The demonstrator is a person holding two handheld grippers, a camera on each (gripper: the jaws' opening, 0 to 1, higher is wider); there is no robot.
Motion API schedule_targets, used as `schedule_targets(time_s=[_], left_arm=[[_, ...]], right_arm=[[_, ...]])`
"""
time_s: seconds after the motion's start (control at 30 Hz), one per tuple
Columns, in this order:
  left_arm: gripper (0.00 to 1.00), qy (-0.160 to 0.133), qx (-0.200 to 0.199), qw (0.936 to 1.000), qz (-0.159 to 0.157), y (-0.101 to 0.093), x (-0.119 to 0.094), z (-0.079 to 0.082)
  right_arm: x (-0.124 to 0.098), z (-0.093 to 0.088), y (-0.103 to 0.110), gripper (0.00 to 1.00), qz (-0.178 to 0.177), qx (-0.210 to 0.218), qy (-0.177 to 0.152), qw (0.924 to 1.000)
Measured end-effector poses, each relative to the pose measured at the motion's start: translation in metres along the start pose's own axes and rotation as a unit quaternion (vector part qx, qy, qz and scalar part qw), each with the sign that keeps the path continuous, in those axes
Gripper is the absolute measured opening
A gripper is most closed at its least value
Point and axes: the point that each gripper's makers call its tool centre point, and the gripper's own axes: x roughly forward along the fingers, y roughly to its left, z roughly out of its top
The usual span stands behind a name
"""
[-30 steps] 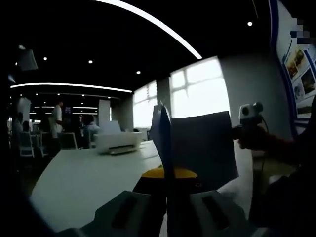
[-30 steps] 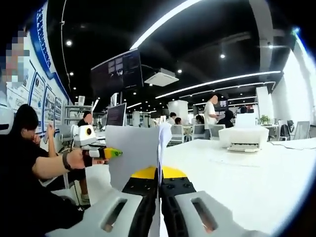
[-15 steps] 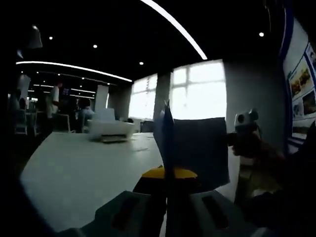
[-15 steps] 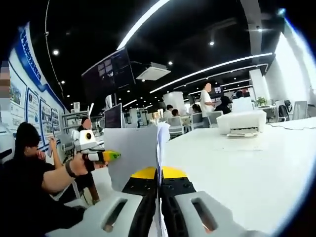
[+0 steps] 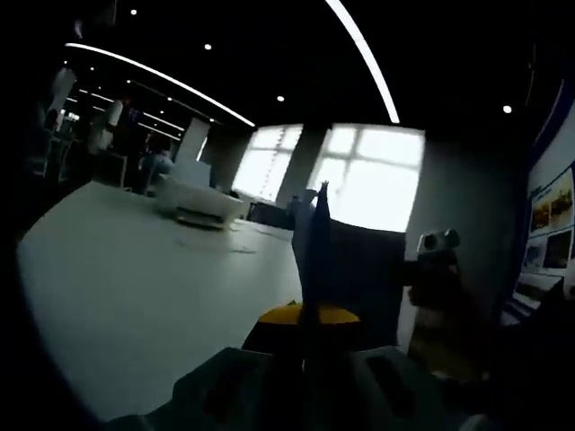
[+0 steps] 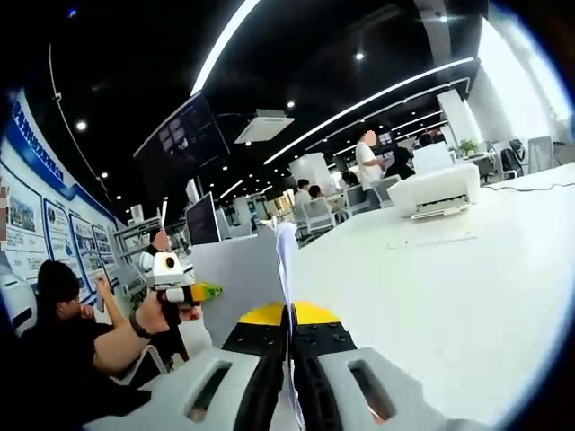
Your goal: Organize the stack of printing papers by aligning and flattening the scattered papers on the table
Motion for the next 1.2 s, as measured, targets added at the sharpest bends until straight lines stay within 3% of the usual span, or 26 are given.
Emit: schedule_targets(time_s=[0.23,0.47,0.73,1.03,1.2], left_arm=[[0.06,0.015,0.053,0.998,0.032,0.017,0.017,0.002],[0.06,0.007,0.038,0.9983,0.043,0.032,0.03,0.002],[0.06,-0.002,0.053,0.9965,0.064,0.05,0.041,-0.005],[0.06,0.004,0.077,0.9934,0.085,0.07,0.058,-0.025],[0.06,0.011,0.077,0.9926,0.093,0.079,0.062,-0.036]], right_arm=[[0.016,0.0,-0.016,0.0,-0.042,-0.034,0.006,0.9985],[0.024,-0.002,-0.037,0.0,-0.07,-0.041,-0.001,0.9967],[0.031,-0.008,-0.049,0.0,-0.087,-0.03,-0.01,0.9957],[0.047,-0.028,-0.066,0.0,-0.125,-0.056,0.008,0.9906],[0.051,-0.042,-0.078,0.0,-0.136,-0.041,0.011,0.9898]])
